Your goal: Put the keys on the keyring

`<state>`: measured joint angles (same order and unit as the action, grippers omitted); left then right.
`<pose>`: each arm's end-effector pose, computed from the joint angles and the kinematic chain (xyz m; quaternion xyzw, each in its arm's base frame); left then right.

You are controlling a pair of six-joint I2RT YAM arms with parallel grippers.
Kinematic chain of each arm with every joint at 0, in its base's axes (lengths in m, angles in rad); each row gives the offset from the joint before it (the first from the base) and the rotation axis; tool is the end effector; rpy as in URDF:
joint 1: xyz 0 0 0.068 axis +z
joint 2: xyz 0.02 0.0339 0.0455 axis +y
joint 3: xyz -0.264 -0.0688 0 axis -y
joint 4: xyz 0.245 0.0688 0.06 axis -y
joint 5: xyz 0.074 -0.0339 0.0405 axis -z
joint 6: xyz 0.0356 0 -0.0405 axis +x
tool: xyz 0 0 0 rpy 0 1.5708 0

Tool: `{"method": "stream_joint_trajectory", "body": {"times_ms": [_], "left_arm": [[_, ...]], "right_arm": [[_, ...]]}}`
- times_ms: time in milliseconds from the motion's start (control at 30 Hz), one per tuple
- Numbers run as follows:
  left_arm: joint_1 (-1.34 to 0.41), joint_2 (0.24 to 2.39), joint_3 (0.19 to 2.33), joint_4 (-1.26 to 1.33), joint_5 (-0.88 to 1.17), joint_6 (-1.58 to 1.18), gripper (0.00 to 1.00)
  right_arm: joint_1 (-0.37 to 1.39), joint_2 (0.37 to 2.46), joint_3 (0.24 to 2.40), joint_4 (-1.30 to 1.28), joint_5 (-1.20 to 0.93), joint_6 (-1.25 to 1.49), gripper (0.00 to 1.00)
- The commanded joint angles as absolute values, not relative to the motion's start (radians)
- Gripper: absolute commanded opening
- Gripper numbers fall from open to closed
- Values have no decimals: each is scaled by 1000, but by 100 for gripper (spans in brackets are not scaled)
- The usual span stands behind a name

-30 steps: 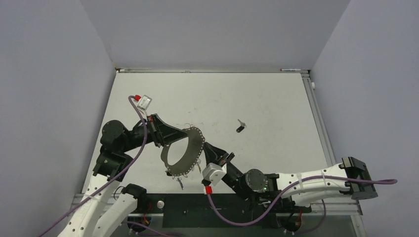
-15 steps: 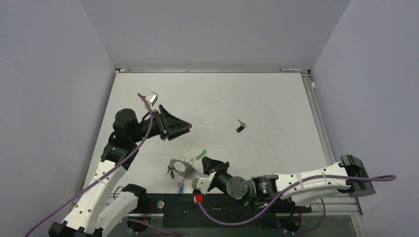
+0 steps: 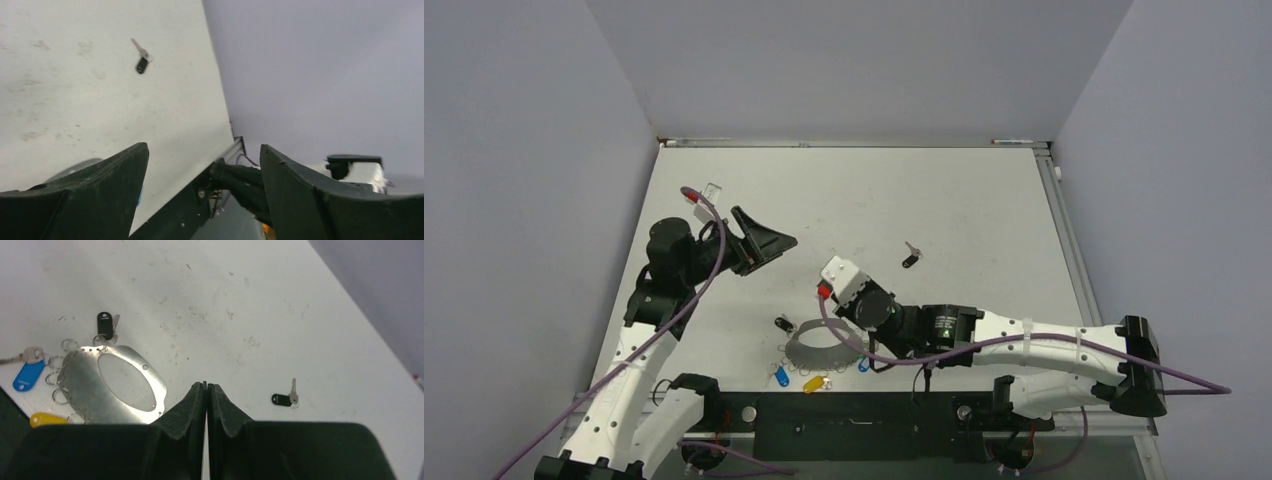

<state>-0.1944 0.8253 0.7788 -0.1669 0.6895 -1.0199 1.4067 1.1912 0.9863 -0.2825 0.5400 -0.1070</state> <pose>0.1797 -0.0585 0.3345 -0.0995 0.7562 -0.5531 0.3352 0.0616 0.2600 0.3186 -0.4670 0.6948 0.1187 0.5339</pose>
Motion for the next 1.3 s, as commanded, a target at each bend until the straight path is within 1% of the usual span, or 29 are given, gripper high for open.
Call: {"method": "stream_joint_trajectory", "body": {"times_ms": [0, 33, 67, 100, 167, 200, 233, 267, 333, 400, 433, 500, 567, 700, 967, 1067, 1267], "left_arm": [[-194, 797, 799, -377, 453, -701, 82], [-201, 790, 800, -413, 406, -655, 85], [-209, 781, 796, -446, 353, -615, 87], [-218, 774, 792, -480, 290, -578, 88], [-248, 764, 770, -517, 202, -552, 89], [-276, 760, 756, -531, 158, -549, 90], [-310, 758, 746, -541, 116, -550, 90], [-357, 757, 735, -549, 68, -554, 90], [-454, 762, 716, -566, -30, -569, 89], [-541, 773, 709, -576, -84, -566, 87], [-565, 781, 719, -589, -104, -559, 86], [-591, 792, 751, -613, -115, -521, 84], [-598, 795, 783, -628, -98, -456, 83], [-598, 799, 794, -623, -84, -352, 81], [-598, 761, 752, -589, -65, -349, 80], [-598, 754, 750, -588, -66, -347, 80], [-598, 747, 750, -594, -71, -344, 80]], "right_arm": [[1229, 1224, 1052, -438, 453, 316, 5], [1194, 1230, 1042, -447, 403, 354, 7], [1174, 1235, 1028, -453, 347, 371, 13], [1166, 1243, 1009, -461, 302, 385, 22], [1163, 1256, 979, -475, 226, 400, 46], [1163, 1258, 960, -471, 186, 408, 54], [1163, 1261, 942, -463, 151, 425, 60], [1163, 1261, 925, -450, 121, 443, 62], [1170, 1261, 894, -417, 60, 482, 64], [1202, 1265, 857, -377, 28, 507, 65], [1235, 1273, 841, -358, 35, 498, 65], [1324, 1314, 839, -367, 115, 476, 65], [1377, 1375, 857, -387, 195, 488, 65], [1382, 1484, 869, -376, 257, 599, 62], [1393, 1554, 850, -297, 255, 761, 63], [1405, 1585, 865, -294, 277, 801, 60], [1418, 1634, 901, -312, 308, 862, 51]]}}
